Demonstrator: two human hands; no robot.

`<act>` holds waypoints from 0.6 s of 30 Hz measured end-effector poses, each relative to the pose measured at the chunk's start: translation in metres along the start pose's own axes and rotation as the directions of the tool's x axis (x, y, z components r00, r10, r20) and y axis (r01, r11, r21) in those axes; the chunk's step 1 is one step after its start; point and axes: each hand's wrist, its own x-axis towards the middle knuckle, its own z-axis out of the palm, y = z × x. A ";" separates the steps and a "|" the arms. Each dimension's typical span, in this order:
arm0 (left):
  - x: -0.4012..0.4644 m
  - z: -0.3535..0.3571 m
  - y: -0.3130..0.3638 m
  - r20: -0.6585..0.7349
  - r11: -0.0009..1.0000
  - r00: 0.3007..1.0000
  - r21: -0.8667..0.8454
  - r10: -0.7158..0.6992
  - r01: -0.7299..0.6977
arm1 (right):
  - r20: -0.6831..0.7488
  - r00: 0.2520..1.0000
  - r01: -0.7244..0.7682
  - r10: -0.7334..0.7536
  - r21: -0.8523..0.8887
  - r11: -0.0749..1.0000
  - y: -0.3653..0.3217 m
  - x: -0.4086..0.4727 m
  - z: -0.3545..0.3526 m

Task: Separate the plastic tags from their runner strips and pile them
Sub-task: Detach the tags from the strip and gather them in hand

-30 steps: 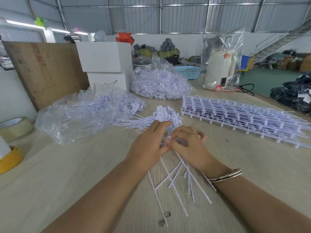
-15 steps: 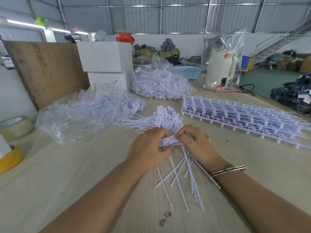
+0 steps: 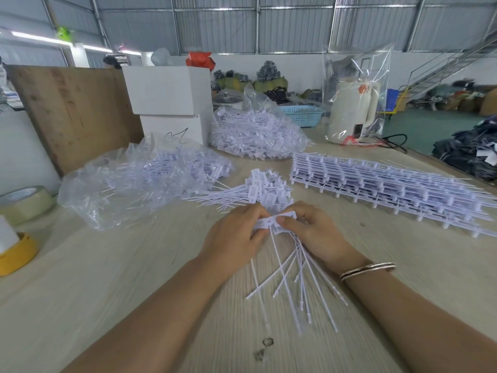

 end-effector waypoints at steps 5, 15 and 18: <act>0.002 -0.002 -0.003 0.004 0.999 1.000 -0.048 0.019 -0.019 | -0.024 0.995 0.100 -0.101 -0.058 0.993 0.000 0.000 -0.002; 0.004 -0.004 -0.004 -0.010 0.991 0.998 -0.123 0.056 -0.056 | -0.064 0.983 0.164 -0.173 -0.135 0.977 -0.002 -0.004 -0.003; 0.004 -0.005 -0.004 -0.031 0.989 0.997 -0.131 0.069 -0.072 | -0.071 0.980 0.170 -0.185 -0.177 0.969 -0.005 -0.004 -0.002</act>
